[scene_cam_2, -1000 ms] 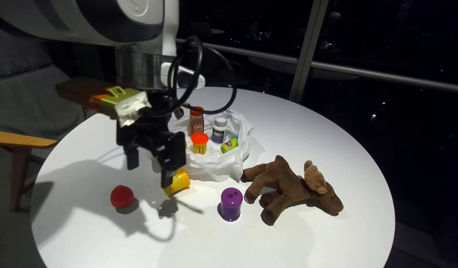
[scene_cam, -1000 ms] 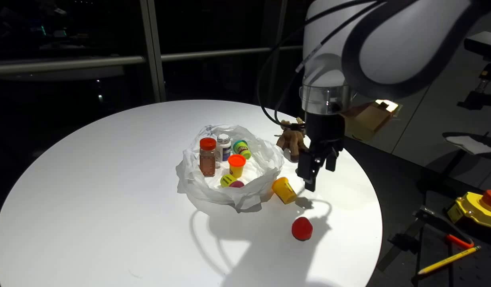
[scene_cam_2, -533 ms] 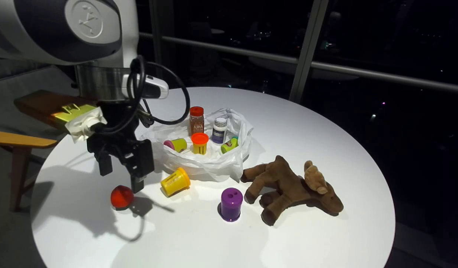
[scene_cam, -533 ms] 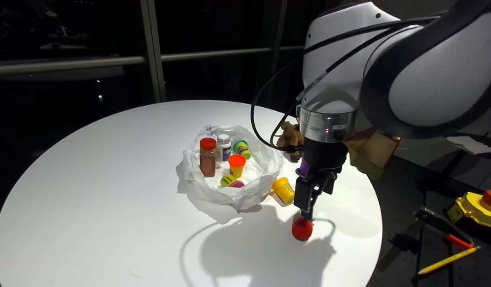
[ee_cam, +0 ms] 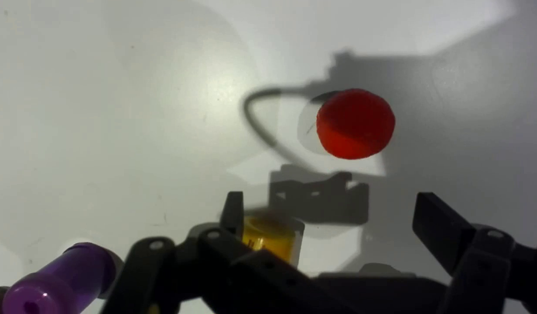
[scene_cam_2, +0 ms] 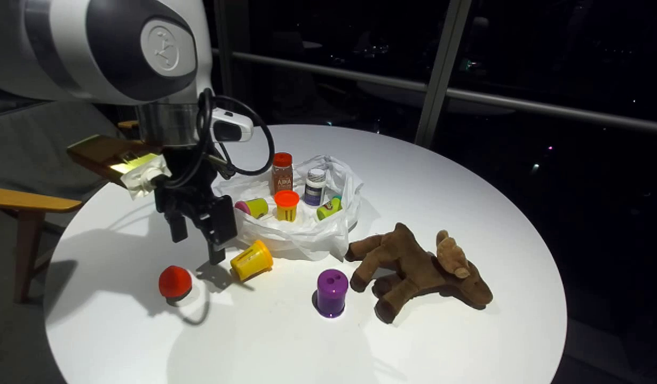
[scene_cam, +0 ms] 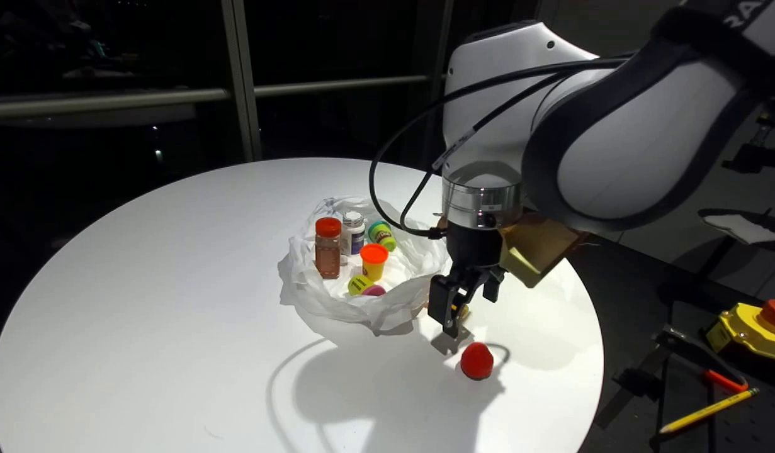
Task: Put all the objects in the white plastic bag
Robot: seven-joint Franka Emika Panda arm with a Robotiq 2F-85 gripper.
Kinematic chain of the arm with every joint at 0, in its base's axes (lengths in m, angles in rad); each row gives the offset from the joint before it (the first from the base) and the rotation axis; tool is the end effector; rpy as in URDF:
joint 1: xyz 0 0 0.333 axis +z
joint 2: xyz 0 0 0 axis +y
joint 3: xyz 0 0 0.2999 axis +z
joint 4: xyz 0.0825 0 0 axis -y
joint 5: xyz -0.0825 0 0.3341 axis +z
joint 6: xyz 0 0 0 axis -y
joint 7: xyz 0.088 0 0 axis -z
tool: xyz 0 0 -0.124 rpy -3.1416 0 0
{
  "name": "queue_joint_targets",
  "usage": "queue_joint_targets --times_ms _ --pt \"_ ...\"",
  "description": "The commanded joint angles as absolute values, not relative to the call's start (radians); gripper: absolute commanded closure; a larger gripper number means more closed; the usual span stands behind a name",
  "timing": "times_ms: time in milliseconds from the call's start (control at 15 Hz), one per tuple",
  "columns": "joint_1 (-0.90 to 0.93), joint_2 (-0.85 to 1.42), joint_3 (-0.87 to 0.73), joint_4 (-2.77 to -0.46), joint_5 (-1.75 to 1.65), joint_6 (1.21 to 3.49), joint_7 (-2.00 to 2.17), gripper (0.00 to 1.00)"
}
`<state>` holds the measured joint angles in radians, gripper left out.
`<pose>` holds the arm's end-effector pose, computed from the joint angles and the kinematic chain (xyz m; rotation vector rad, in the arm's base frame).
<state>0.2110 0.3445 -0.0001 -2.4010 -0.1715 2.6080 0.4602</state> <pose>0.4434 0.0971 0.1761 3.0164 -0.1442 -0.1575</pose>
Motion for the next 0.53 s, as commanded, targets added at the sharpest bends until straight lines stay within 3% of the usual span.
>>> queue_joint_targets --times_ms 0,467 --pt "0.243 0.421 -0.051 -2.298 -0.193 2.602 0.519 0.0" --pt "0.26 0.529 -0.111 -2.177 -0.179 2.557 0.533 0.0"
